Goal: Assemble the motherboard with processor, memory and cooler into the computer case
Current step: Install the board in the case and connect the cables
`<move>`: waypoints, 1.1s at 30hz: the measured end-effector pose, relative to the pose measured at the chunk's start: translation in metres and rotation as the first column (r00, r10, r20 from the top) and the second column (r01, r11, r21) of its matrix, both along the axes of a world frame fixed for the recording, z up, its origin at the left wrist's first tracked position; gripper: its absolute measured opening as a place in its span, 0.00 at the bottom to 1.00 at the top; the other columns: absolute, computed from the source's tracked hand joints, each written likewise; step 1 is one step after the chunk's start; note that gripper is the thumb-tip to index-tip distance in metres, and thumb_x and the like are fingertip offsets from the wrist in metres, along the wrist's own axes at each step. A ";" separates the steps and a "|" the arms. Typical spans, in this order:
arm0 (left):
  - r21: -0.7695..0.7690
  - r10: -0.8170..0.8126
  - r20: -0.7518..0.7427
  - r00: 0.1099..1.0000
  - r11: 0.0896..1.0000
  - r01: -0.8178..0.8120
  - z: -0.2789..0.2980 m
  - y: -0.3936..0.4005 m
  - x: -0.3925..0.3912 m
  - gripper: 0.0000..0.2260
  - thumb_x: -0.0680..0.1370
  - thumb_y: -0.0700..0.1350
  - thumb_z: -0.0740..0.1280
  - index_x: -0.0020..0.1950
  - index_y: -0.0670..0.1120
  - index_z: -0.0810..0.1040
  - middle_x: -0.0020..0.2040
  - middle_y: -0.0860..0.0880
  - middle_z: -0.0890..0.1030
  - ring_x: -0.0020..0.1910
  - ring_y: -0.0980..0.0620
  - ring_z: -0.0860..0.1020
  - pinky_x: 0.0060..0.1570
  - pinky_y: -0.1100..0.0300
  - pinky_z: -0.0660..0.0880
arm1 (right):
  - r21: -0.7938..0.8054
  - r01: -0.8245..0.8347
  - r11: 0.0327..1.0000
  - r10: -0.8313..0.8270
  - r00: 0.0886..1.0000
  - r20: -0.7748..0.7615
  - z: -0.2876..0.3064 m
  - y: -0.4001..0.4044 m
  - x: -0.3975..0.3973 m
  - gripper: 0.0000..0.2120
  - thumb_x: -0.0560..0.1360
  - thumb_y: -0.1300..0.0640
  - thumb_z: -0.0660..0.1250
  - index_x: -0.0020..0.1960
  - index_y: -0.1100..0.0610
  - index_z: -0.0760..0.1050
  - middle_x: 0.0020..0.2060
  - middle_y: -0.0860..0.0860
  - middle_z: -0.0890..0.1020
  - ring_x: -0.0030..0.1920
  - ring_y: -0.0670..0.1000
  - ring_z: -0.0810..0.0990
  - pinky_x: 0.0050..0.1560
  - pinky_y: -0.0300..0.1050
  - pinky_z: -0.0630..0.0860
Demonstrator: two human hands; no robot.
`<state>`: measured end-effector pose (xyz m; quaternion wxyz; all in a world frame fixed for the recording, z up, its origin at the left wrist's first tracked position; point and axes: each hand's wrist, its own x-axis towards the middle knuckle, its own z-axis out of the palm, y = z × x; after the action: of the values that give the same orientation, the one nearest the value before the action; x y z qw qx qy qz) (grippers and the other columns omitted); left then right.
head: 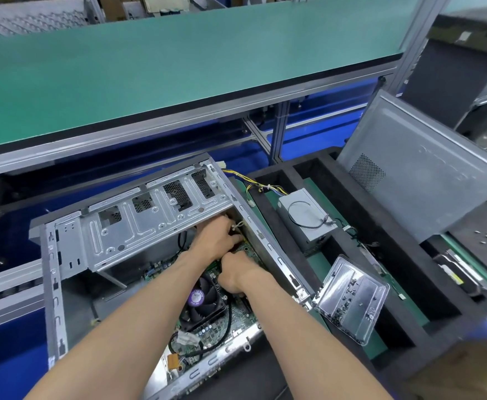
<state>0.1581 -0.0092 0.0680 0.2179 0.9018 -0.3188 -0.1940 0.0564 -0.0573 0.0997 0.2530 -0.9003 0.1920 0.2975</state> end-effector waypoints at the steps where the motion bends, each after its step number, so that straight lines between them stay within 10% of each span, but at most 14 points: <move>1: 0.001 0.000 -0.003 1.000 1.000 0.000 0.001 0.000 0.000 0.12 0.77 0.49 0.71 0.48 0.39 0.82 0.43 0.42 0.83 0.42 0.44 0.80 0.40 0.51 0.76 | -0.006 -0.003 1.000 0.003 1.000 0.001 0.000 0.000 0.000 0.18 0.82 0.59 0.59 0.69 0.66 0.69 0.66 0.65 0.72 0.64 0.64 0.76 0.55 0.53 0.76; 11: 0.008 0.011 -0.009 1.000 1.000 -0.011 0.001 -0.002 -0.001 0.12 0.75 0.49 0.73 0.46 0.39 0.81 0.41 0.43 0.82 0.37 0.47 0.78 0.30 0.57 0.67 | 0.003 0.016 1.000 -0.016 1.000 0.000 0.001 0.000 -0.001 0.18 0.81 0.61 0.59 0.70 0.66 0.69 0.68 0.64 0.70 0.65 0.64 0.75 0.55 0.53 0.76; 16: -0.001 -0.014 0.007 1.000 1.000 0.014 0.003 -0.004 -0.001 0.13 0.75 0.48 0.73 0.51 0.38 0.81 0.47 0.47 0.80 0.46 0.44 0.80 0.42 0.53 0.77 | 0.011 0.022 1.000 -0.022 1.000 0.008 -0.001 0.001 -0.001 0.17 0.81 0.61 0.59 0.68 0.66 0.70 0.66 0.64 0.73 0.62 0.64 0.77 0.49 0.49 0.74; 25: 0.047 -0.011 -0.005 1.000 0.999 0.011 0.005 -0.005 0.002 0.15 0.73 0.45 0.73 0.33 0.42 0.72 0.26 0.52 0.68 0.25 0.54 0.68 0.25 0.59 0.62 | 0.023 0.028 0.999 -0.028 1.000 0.014 0.002 0.001 -0.002 0.15 0.81 0.62 0.59 0.65 0.66 0.72 0.64 0.64 0.73 0.60 0.64 0.77 0.47 0.48 0.73; 33: 0.042 0.028 -0.066 0.997 0.999 -0.025 0.003 -0.007 0.005 0.08 0.72 0.51 0.75 0.43 0.48 0.82 0.42 0.51 0.83 0.39 0.51 0.79 0.31 0.60 0.69 | 0.019 0.024 1.000 -0.025 0.999 0.027 0.002 0.002 -0.002 0.14 0.81 0.61 0.59 0.64 0.66 0.72 0.63 0.64 0.75 0.60 0.65 0.77 0.47 0.49 0.73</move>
<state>0.1630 -0.0157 0.0714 0.2123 0.9034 -0.2952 -0.2274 0.0541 -0.0554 0.1022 0.2678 -0.8995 0.1966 0.2839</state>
